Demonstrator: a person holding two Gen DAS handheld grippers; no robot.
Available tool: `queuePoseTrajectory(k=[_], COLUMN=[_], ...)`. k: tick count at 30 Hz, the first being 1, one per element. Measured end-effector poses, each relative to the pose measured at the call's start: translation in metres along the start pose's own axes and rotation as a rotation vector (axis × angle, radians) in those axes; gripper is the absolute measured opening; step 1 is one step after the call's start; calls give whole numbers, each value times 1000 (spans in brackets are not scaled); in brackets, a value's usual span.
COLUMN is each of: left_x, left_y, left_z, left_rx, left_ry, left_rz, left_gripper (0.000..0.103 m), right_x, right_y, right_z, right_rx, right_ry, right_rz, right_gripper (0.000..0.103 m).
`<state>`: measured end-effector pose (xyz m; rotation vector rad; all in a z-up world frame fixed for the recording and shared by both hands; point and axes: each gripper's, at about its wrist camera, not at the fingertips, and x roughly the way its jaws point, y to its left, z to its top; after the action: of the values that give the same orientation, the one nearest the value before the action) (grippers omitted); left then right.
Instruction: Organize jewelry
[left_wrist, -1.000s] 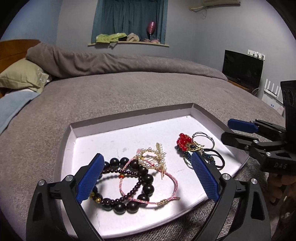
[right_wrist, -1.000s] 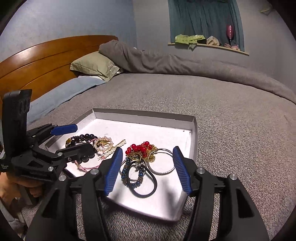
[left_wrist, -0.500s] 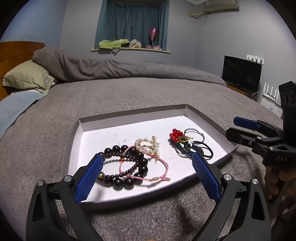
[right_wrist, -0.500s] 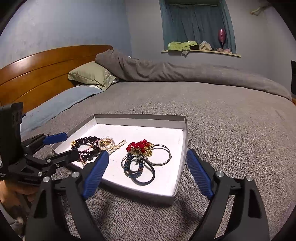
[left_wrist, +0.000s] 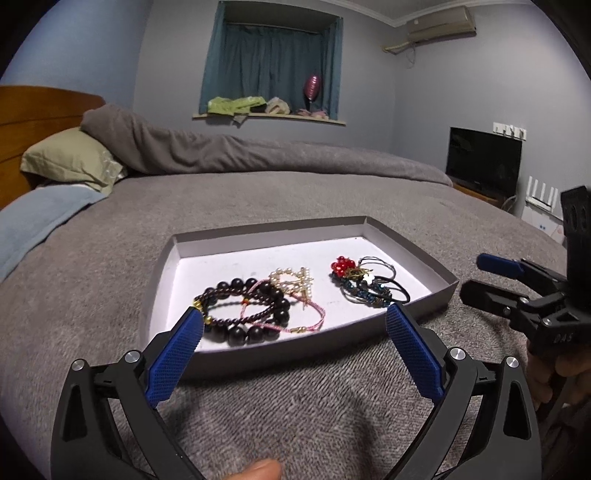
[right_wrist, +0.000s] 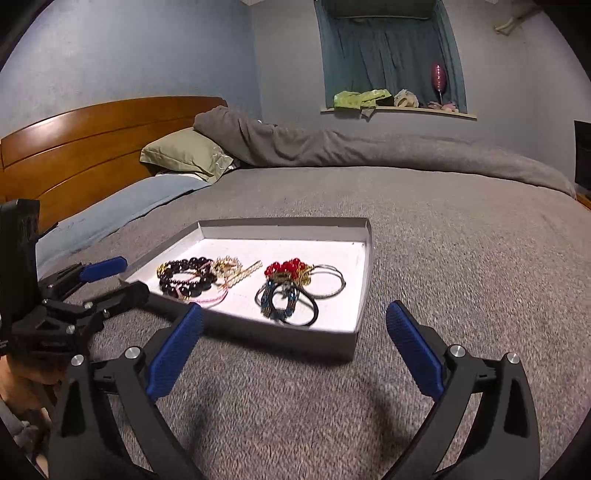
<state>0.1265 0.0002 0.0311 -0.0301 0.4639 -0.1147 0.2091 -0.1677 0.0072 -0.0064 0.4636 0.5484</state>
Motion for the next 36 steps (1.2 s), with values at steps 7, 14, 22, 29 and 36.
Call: queuePoseTrajectory(k=[7, 14, 22, 29, 36], left_x=[-12, -19, -18, -20, -21], left_y=[0, 0, -6, -7, -7], left_z=[-10, -17, -19, -19, -20], left_rx=[-16, -23, 5, 8, 11], left_ry=[-29, -56, -57, -67, -66], left_rz=[59, 95, 117, 117, 116], left_gripper=[98, 98, 98, 98, 98], right_x=[-13, -23, -28, -28, -28], right_y=[4, 11, 20, 23, 22], right_z=[-8, -12, -15, -15, -15], right_rx=[-1, -24, -69, -77, -74], right_ry=[-21, -49, -76, -84, -81], right_rz=[11, 18, 11, 11, 11], right_gripper=[97, 97, 97, 97, 97])
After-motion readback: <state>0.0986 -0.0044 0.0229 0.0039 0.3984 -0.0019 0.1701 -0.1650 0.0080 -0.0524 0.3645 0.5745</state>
